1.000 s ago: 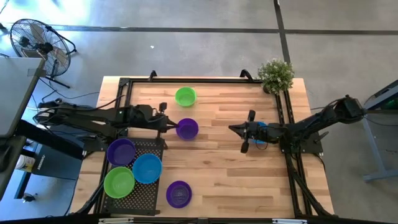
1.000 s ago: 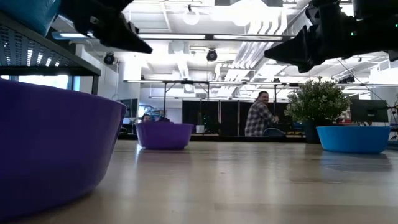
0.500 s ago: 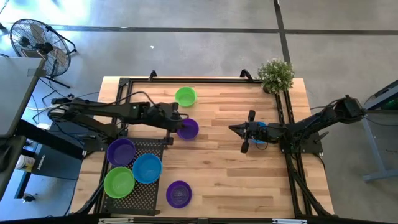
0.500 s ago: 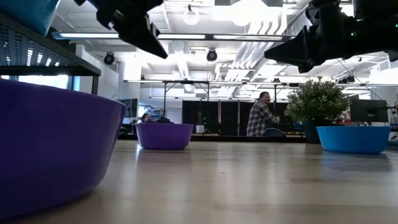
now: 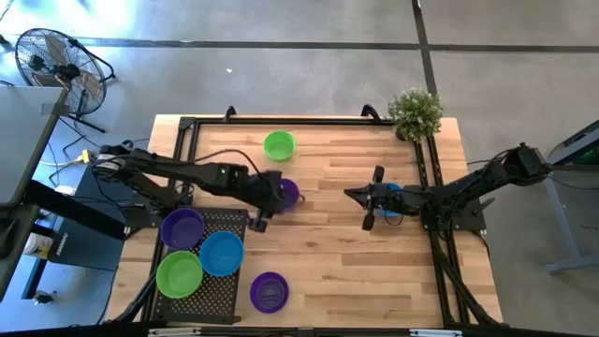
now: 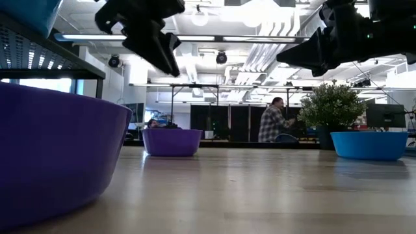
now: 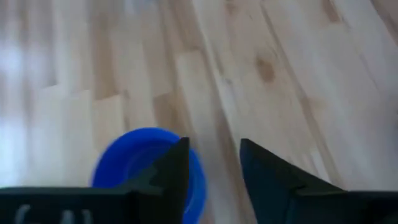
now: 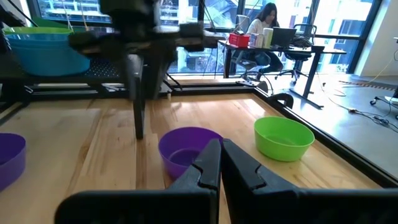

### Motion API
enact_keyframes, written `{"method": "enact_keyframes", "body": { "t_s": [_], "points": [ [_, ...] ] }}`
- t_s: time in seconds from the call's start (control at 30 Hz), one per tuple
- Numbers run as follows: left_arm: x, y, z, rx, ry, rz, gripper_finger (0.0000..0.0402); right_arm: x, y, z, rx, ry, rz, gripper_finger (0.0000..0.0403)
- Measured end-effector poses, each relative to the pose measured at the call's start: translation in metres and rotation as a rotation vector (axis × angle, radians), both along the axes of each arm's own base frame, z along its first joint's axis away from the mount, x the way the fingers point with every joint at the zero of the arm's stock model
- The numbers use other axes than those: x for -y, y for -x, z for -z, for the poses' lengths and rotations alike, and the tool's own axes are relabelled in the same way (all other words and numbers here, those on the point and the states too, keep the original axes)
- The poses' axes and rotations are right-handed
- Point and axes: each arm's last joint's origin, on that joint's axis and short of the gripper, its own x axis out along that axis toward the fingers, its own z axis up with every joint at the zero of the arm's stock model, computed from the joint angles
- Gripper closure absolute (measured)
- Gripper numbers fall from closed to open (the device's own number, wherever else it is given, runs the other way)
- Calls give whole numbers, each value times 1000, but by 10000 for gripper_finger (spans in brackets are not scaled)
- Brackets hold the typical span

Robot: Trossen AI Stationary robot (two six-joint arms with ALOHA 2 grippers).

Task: Pick & Place Mini bowls
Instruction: Stack the violet bowl on the other violet bowls on the shelf

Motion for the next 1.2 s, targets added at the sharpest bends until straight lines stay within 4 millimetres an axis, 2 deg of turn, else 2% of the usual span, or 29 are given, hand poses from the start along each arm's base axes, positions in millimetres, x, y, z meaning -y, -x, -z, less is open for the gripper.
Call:
{"method": "enact_keyframes", "body": {
  "t_s": [0.17,0.27,0.37,0.53,0.67,0.8,0.97,1.2],
  "points": [
    [13,-14,14,-55,-13,34,230,0,0,0,-3,2,0,401],
    [9,-21,18,-119,-48,2,223,0,0,1,-9,-1,-1,402],
    [-7,-33,14,-141,-40,-26,222,0,0,1,-11,-2,-1,401],
    [-46,-41,5,-134,-7,-74,222,0,0,2,-17,-1,-1,402],
    [-82,-37,7,-139,35,-109,222,0,0,2,-17,-1,-1,401],
    [-110,-37,23,-185,46,-171,222,0,0,2,-23,1,-7,402],
    [-131,-37,41,-248,71,-213,222,0,0,2,-24,0,-13,401],
    [-141,-43,63,-291,65,-188,222,0,0,3,-25,0,-17,402]
  ]
}}
